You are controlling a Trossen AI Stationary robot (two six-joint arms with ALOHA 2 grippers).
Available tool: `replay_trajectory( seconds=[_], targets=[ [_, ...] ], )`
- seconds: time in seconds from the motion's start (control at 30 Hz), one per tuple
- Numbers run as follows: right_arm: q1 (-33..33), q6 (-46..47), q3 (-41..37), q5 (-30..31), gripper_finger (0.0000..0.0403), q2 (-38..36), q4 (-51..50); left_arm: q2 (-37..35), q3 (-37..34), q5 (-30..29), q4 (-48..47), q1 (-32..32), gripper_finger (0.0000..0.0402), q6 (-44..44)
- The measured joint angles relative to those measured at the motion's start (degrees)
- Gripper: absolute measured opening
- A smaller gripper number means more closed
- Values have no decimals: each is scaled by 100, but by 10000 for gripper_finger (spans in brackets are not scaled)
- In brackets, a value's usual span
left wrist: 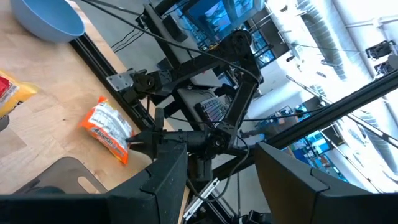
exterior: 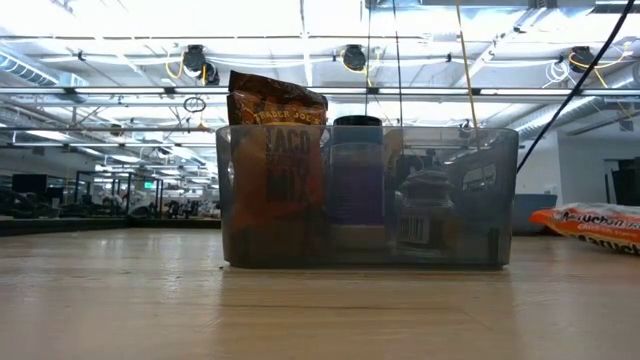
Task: Pick & Place Food Item
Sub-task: Put the orange noodle pack into the top black bin
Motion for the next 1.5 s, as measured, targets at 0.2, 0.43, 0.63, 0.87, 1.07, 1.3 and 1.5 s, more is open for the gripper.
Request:
replay_trajectory(
  seconds=[0.2,0.43,0.63,0.87,1.07,1.3,1.5],
  targets=[
    [5,-79,-2,-171,5,-359,51,0,0,-53,-55,2,198,0],
    [55,-59,0,-149,1,-1282,-161,0,0,-103,-181,7,198,42],
    [55,-355,3,-155,1,-2157,-473,1,2,-101,-400,7,198,44],
    [-65,-644,175,-285,0,-3030,-1030,0,2,-98,-435,7,198,143],
    [-382,-1094,772,106,0,-3279,-1818,0,1,-101,-432,7,198,334],
    [-1017,-2058,1339,355,0,-3388,-1859,0,2,-216,-428,7,198,509],
    [-1533,-2788,1571,363,0,-3514,-1752,0,2,-254,-430,7,198,509]
  ],
)
